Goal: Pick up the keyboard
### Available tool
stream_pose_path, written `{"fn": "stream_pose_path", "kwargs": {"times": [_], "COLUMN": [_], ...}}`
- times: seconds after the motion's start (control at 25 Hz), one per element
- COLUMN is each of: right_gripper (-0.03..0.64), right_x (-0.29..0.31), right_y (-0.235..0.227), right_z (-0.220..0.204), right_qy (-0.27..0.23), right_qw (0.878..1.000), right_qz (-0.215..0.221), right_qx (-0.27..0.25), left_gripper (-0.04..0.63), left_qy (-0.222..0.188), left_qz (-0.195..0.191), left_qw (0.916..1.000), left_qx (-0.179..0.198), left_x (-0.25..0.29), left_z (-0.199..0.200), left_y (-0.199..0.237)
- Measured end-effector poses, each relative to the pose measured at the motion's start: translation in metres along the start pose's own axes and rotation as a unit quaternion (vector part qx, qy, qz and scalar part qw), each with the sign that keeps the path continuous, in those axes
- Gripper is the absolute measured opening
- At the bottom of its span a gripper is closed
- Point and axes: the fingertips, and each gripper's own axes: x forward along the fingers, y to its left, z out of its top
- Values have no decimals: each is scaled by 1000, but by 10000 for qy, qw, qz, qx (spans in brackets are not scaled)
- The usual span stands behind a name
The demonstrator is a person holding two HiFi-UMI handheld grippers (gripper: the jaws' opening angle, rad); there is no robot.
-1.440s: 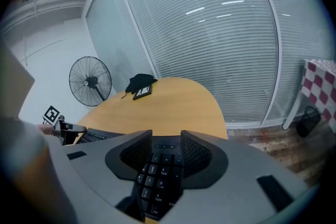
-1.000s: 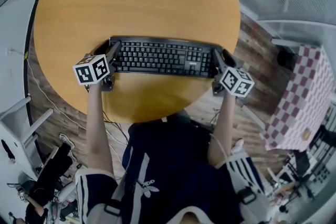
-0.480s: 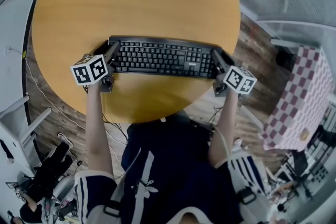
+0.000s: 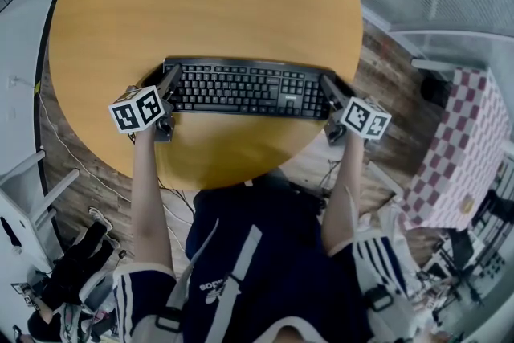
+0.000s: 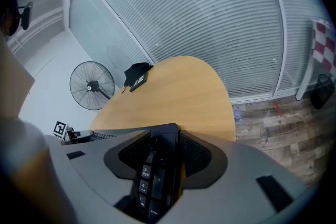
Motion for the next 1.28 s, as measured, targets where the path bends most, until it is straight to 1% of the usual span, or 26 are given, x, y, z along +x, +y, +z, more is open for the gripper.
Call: {"fn": "stream_pose_path", "kwargs": {"times": [0.2,0.48,0.64,0.84,1.08,1.28], "right_gripper": [172,172,172,172,172,172], "right_x": [-2,-27,-41,-63,-99,-117], "right_y": [5,19,30,45,51,72], "right_z": [3,14,26,41,58,65], "right_qy": [-38,-402,-677,-1025,-1428,-1711], "right_qw": [9999,9980,9950,9895,9807,9747], "right_qz": [-111,-25,140,220,298,331], "right_qx": [-70,-479,-721,-991,-1300,-1398], "left_gripper": [186,186,184,184,184,184], "left_qy": [-92,-412,-619,-912,-1315,-1609], "left_qz": [114,-23,-135,-230,-273,-315], "left_qw": [9998,9987,9970,9940,9882,9826], "left_qx": [160,305,437,565,733,874], "left_x": [-2,-29,-45,-66,-90,-117], "left_z": [1,1,7,15,21,33], "left_y": [-1,-18,-28,-41,-73,-78]}}
